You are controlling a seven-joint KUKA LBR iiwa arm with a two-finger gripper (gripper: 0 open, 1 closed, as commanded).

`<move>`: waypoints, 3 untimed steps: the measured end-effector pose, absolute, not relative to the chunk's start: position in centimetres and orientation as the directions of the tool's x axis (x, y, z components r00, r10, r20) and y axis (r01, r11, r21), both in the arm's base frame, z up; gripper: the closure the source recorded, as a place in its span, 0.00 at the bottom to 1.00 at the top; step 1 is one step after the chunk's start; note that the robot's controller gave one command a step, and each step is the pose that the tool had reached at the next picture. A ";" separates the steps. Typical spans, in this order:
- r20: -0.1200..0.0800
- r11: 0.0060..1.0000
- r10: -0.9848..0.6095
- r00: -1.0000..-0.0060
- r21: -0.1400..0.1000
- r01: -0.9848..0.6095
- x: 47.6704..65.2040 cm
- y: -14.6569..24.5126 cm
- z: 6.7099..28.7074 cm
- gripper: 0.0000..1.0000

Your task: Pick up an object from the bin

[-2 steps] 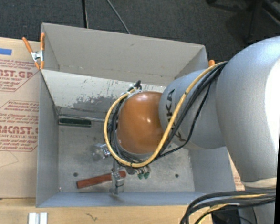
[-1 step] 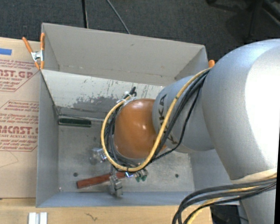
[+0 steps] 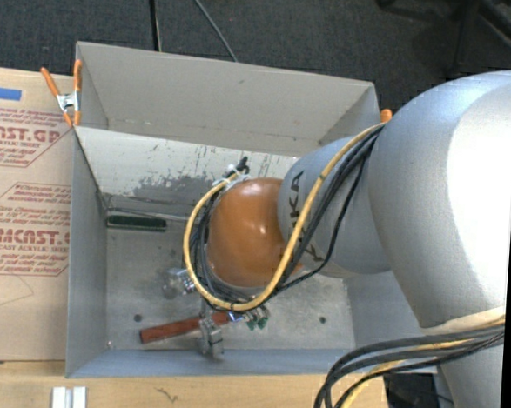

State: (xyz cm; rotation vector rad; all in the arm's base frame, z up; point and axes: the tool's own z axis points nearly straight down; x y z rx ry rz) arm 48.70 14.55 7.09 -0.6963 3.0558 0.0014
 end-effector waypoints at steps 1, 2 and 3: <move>-0.003 0.902 -0.433 -0.902 0.001 -0.433 48.6 14.5 7.0 1.00; -0.001 0.902 -0.432 -0.902 0.000 -0.432 48.6 14.6 8.4 1.00; -0.001 0.902 -0.432 -0.902 0.000 -0.432 48.6 14.6 9.7 1.00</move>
Offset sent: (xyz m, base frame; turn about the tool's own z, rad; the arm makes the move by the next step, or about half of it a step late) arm 0.0000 0.0000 0.0000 0.0000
